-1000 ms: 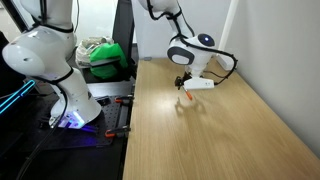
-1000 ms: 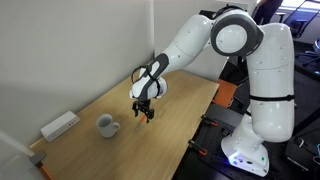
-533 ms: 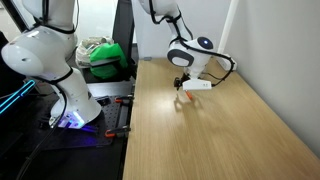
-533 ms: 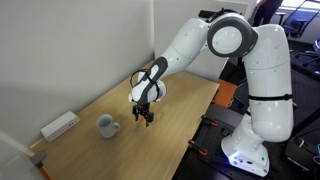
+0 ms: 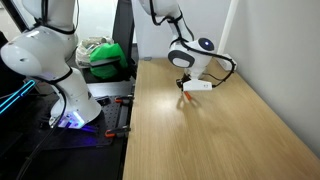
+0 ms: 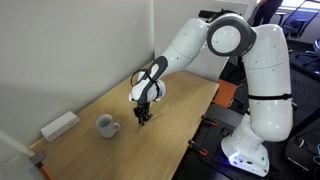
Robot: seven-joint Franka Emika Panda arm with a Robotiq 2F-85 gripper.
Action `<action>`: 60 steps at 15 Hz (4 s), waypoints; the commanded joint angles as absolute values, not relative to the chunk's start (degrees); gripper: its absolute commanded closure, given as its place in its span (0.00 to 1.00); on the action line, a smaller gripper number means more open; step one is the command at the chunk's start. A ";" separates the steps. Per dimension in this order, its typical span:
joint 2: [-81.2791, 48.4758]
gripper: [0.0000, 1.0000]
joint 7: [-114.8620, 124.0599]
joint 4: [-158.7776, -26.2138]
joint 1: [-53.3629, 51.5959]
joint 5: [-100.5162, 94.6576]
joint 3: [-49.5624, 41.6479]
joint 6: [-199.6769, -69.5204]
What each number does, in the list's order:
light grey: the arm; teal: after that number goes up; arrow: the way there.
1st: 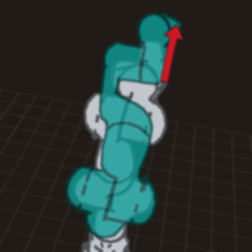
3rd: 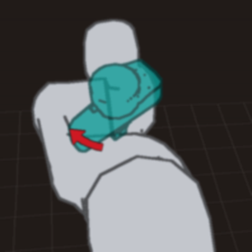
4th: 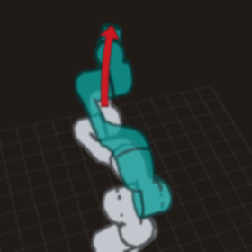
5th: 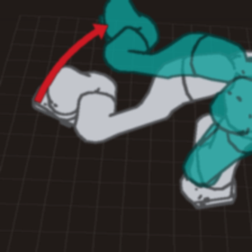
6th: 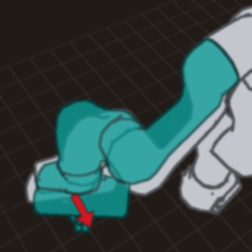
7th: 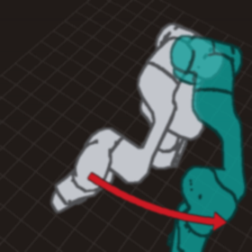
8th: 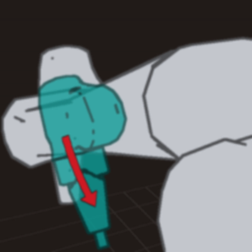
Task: Put the pen in the mug
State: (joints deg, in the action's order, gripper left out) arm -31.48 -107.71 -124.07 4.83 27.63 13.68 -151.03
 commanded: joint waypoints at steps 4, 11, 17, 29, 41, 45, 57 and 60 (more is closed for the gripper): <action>-32.07 0.98 -105.75 -123.13 6.17 25.92 14.94 -152.51; -32.37 1.00 -105.13 -122.18 5.92 25.45 14.64 -152.53; -32.38 0.44 -104.99 -121.92 6.12 24.99 14.70 -152.14; -32.94 0.40 -105.02 -121.01 6.69 26.09 15.53 -153.62; -34.95 0.69 -101.67 -120.06 6.98 25.16 16.19 -156.44; -34.87 0.98 -101.62 -120.13 7.34 25.22 16.47 -156.72; -33.91 0.97 -111.25 -120.15 19.34 34.29 27.74 -154.39; -33.30 0.97 -117.49 -120.44 23.44 41.31 30.54 -153.99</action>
State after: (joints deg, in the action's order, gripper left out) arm -34.35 -111.66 -120.21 19.34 35.57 27.59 -154.85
